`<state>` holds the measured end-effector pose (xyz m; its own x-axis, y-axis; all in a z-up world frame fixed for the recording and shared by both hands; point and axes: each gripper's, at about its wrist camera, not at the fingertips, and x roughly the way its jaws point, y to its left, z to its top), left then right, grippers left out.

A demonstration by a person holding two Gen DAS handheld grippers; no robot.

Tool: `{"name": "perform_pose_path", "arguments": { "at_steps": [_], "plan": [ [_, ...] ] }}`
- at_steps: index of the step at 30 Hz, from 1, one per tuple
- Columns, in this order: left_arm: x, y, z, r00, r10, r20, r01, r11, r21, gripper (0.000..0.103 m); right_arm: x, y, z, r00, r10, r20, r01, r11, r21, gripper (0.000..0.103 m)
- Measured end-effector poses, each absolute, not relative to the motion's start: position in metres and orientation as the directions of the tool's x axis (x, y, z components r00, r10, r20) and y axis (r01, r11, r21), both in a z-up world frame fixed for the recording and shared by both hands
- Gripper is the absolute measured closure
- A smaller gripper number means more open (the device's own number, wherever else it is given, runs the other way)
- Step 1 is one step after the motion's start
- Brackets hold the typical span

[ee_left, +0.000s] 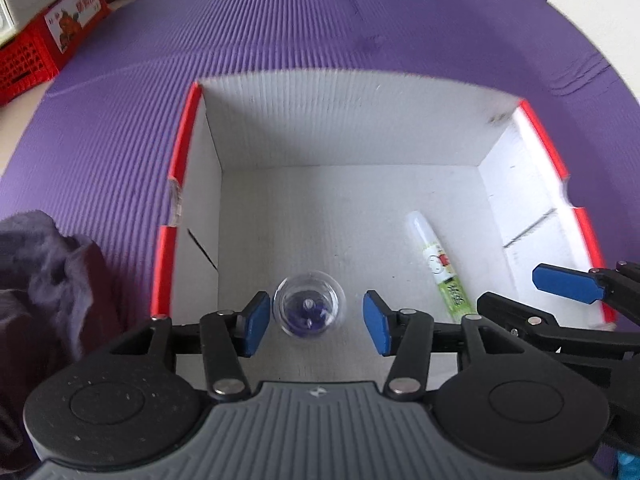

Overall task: Organize rigid objects
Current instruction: 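Carry vial and glue tube into the red box and open both tools, then lift both tools out of the box and back toward the items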

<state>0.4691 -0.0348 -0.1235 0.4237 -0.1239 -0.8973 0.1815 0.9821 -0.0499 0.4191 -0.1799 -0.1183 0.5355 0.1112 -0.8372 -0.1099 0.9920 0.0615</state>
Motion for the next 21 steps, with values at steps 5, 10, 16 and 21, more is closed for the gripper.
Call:
{"name": "perform_pose_path", "arguments": {
  "at_steps": [5,10,16,21],
  "plan": [
    [0.445,-0.030,-0.094,0.469,-0.143,-0.872,0.199,0.979,-0.054,0.049,0.394,-0.186,-0.092,0.572,0.139,-0.808,-0.115,0.989,0.088,0.050],
    [0.417,-0.028,-0.070,0.507,-0.159,-0.847,0.214,0.975,-0.055,0.044,0.367,-0.183,-0.068,0.604,0.154,-0.782,-0.135,0.987,0.090,0.043],
    [0.383,-0.025,-0.049,0.550,-0.165,-0.819,0.226,0.973,-0.045,0.036,0.336,-0.182,-0.049,0.631,0.170,-0.757,-0.147,0.984,0.099,0.038],
    [0.355,-0.021,-0.036,0.573,-0.167,-0.802,0.237,0.971,-0.033,0.036,0.305,-0.186,-0.037,0.644,0.196,-0.740,-0.157,0.980,0.123,0.033]
  ]
}}
